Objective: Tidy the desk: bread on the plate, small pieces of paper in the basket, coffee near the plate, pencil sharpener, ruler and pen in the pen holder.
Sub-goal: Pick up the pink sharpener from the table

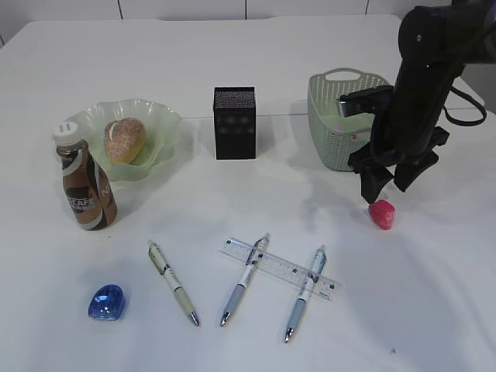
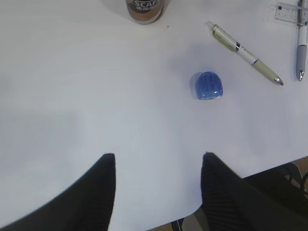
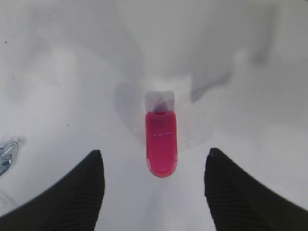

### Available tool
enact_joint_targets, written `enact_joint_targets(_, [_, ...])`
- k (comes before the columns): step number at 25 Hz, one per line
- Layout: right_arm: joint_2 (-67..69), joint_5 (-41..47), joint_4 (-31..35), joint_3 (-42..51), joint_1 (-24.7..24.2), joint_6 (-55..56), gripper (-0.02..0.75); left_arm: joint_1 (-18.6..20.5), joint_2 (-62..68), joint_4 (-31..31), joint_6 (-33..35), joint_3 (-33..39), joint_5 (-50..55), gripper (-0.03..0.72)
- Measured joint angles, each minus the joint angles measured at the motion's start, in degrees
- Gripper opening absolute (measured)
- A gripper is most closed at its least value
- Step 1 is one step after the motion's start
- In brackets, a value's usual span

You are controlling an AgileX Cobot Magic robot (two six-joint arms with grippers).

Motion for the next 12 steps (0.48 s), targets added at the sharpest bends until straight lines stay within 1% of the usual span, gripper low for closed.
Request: enact_joint_targets(12, [1.3, -1.0, -0.1, -0.1, 0.0, 0.0, 0.512, 0.0, 0.0, 0.0, 0.0, 0.0, 0.0, 0.395])
